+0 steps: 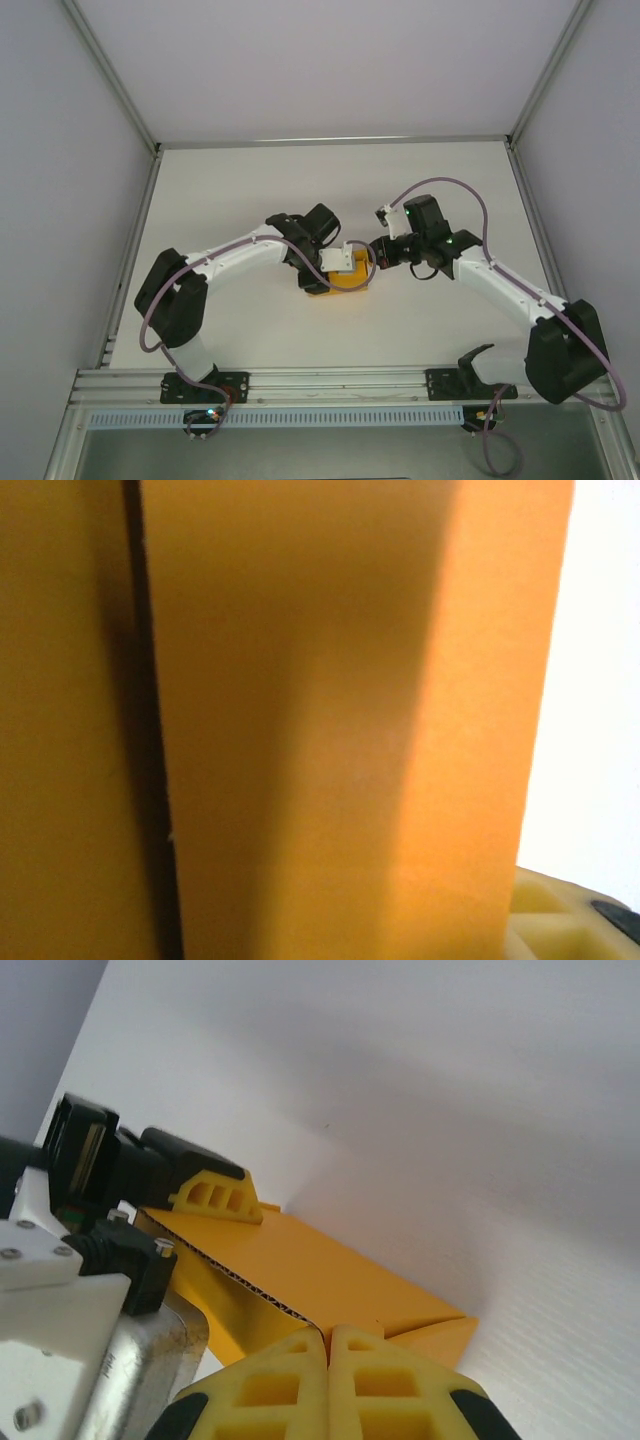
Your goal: Assemble paper box
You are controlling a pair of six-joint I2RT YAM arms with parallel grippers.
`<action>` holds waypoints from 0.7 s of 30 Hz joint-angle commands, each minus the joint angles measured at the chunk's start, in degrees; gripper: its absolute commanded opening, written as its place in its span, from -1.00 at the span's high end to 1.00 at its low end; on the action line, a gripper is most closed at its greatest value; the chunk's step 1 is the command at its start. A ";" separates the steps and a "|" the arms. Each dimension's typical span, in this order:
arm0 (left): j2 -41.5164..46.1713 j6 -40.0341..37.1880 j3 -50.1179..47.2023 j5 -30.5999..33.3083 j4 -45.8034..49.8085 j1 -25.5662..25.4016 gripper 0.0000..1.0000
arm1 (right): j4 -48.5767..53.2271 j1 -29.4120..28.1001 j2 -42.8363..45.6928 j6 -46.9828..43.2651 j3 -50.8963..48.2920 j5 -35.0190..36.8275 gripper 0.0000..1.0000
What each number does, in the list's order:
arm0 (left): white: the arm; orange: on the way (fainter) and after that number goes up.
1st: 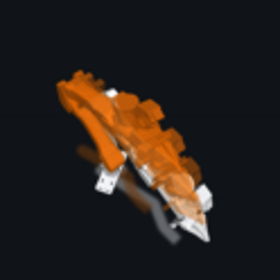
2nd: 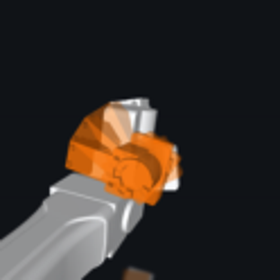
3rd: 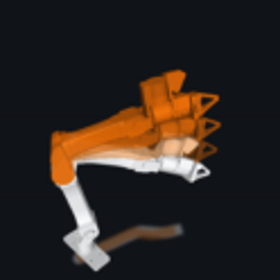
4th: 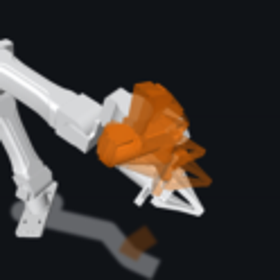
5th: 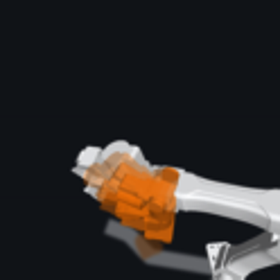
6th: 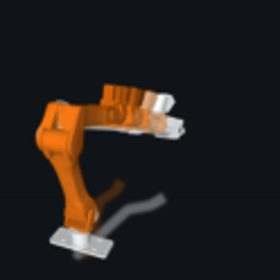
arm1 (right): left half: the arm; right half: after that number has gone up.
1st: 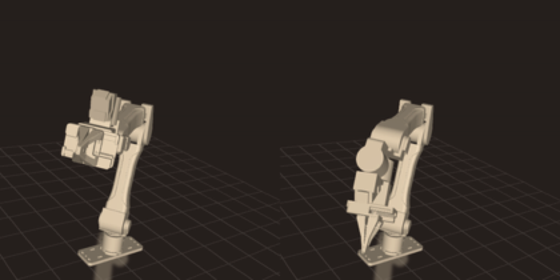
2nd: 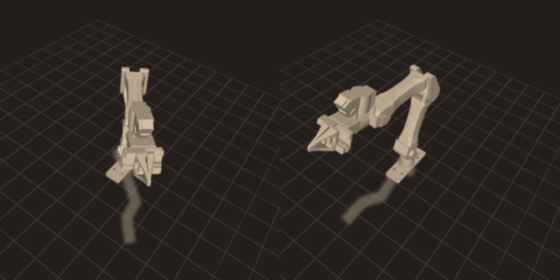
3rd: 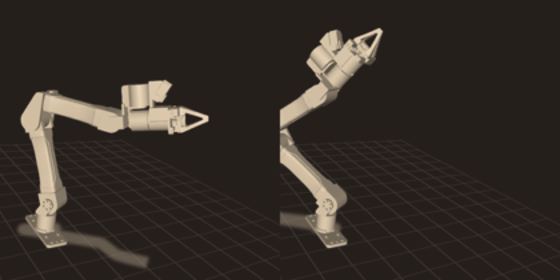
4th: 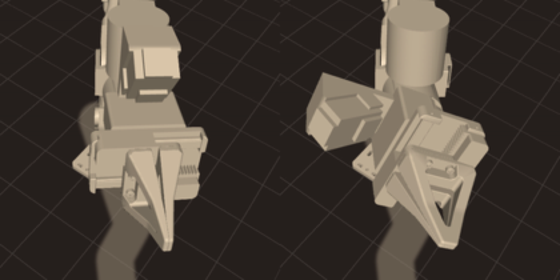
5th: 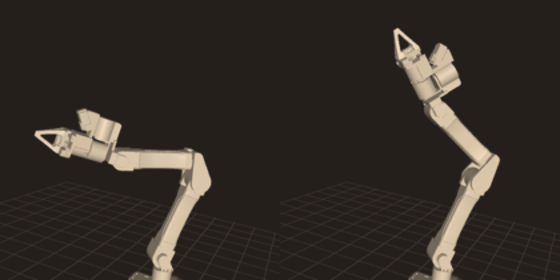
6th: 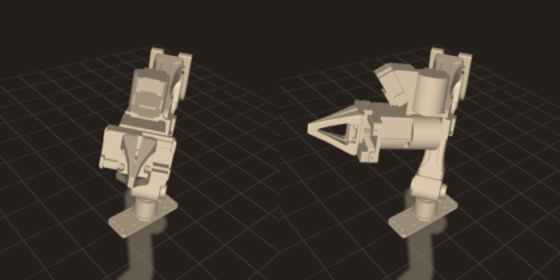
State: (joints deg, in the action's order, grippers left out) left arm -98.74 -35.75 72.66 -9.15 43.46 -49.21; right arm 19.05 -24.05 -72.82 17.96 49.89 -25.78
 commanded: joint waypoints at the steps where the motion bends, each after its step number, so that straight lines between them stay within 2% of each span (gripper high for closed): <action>1: -2.65 4.43 1.72 3.25 -2.63 -0.69 0.05 | -0.07 -2.46 4.74 18.04 -1.78 10.13 1.00; 4: -4.43 5.29 2.87 3.54 -2.78 -1.02 0.08 | -3.00 -2.94 5.75 28.42 -5.15 11.57 1.00; 7: -5.63 5.50 3.61 4.28 -2.78 -1.15 0.08 | -1.91 -2.97 5.66 33.19 -5.86 12.61 1.00; 21: -5.19 3.99 3.33 3.34 -2.71 -1.60 0.07 | 3.28 -1.31 3.75 39.40 -1.87 6.22 1.00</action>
State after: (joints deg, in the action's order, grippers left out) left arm -102.39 -33.17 76.53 -6.74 42.26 -51.31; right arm 17.61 -25.91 -68.07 53.23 46.52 -15.46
